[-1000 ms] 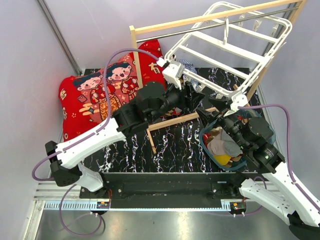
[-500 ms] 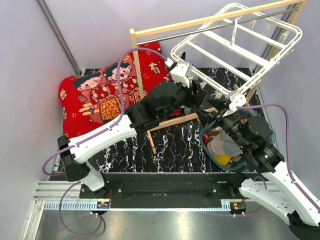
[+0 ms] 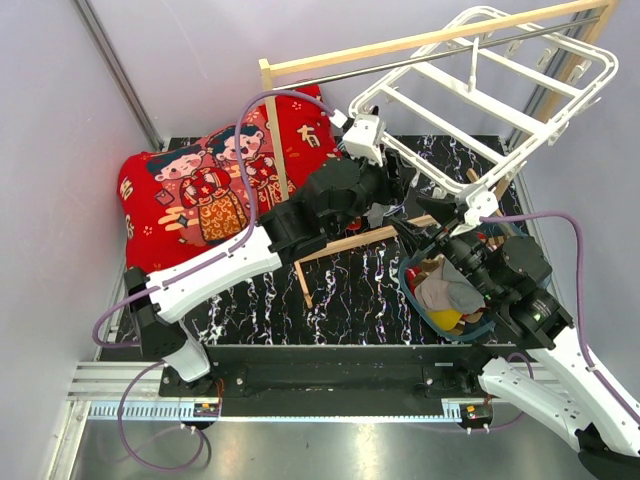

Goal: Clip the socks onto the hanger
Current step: Open the clamp at the hanger.

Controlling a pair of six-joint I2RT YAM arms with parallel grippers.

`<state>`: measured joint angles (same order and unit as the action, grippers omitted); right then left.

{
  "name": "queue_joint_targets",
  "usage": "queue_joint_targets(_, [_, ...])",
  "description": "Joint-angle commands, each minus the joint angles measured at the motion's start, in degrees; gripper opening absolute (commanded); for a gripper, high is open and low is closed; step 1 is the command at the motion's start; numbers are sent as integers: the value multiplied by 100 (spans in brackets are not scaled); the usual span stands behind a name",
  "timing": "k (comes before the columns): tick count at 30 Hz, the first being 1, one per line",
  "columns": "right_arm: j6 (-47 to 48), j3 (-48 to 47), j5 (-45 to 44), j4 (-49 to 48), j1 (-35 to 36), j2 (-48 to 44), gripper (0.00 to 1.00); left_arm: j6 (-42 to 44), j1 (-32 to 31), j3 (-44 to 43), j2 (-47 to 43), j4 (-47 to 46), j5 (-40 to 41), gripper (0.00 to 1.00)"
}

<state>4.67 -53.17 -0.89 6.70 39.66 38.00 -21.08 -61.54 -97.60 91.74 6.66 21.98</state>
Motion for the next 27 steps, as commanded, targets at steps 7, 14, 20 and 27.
queue_joint_targets(7, [-71,-168,71,-151,33,-64,72,78,28,-409,247,-244,158,44])
queue_joint_targets(14, [-80,-133,27,-64,33,-187,72,130,37,-391,107,-200,175,27])
queue_joint_targets(20, [-237,140,-307,-107,33,-486,77,148,63,-251,-148,-322,-175,16])
queue_joint_targets(27, [-835,465,-500,-283,33,-794,79,43,151,-233,-289,-297,-1825,15])
